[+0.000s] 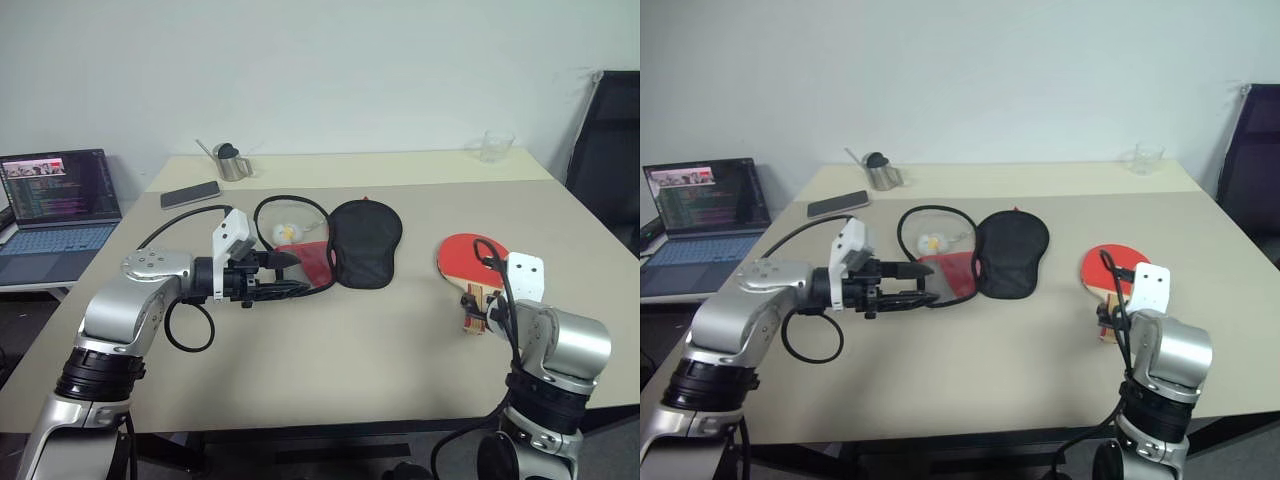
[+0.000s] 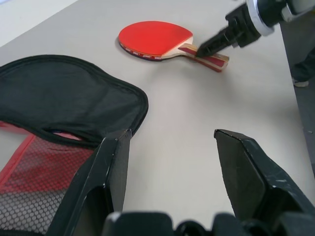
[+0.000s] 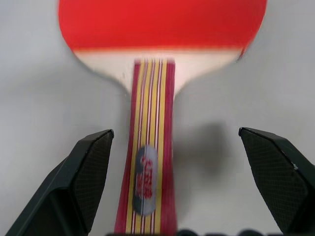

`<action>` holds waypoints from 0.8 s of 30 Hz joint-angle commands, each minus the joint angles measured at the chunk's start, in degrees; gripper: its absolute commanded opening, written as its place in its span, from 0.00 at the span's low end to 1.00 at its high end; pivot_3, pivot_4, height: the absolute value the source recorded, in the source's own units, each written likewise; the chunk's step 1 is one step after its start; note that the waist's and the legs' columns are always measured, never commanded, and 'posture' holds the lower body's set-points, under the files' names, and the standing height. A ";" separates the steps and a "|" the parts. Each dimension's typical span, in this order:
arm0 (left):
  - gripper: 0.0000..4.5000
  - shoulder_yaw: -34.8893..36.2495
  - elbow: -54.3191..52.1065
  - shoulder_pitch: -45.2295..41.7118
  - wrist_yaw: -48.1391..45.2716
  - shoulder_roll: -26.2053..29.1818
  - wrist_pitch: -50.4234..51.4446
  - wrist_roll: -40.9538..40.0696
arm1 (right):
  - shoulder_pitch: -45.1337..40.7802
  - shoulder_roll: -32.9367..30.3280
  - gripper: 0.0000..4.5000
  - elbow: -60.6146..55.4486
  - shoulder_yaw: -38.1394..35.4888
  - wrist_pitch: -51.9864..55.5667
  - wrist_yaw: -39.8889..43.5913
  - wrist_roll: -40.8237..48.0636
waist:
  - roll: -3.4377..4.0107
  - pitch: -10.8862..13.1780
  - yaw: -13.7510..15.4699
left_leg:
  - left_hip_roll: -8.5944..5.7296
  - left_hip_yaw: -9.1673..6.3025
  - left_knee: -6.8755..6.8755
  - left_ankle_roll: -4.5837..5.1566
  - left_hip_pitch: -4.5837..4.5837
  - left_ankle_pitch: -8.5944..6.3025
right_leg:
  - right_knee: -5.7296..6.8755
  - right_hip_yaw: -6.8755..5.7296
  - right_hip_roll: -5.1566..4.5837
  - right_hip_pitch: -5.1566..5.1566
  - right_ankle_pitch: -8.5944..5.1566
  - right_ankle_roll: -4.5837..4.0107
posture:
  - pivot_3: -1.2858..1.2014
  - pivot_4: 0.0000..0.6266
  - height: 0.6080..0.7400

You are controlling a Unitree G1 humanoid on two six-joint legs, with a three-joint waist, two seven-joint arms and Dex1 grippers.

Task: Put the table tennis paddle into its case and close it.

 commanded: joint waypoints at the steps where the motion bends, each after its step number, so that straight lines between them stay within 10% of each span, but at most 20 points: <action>1: 0.65 2.12 -2.39 0.07 1.03 0.97 0.50 -0.78 | -2.01 0.62 1.00 2.46 -1.03 -3.07 -1.28 0.71 | -0.02 -0.01 -0.01 | 0.00 0.00 -0.01 0.00 0.00 0.00 | 0.00 0.00 0.03 -0.01 0.00 0.00 | 0.52 0.24 1.00; 24: 0.65 4.96 -7.01 2.52 4.75 2.61 3.36 -1.83 | -7.29 0.91 1.00 24.25 1.60 -20.17 -6.73 3.41 | -0.30 -0.18 -0.84 | 0.15 0.03 -0.11 0.04 0.69 -0.03 | -0.15 0.07 0.24 0.66 0.05 -0.07 | 0.52 0.24 1.00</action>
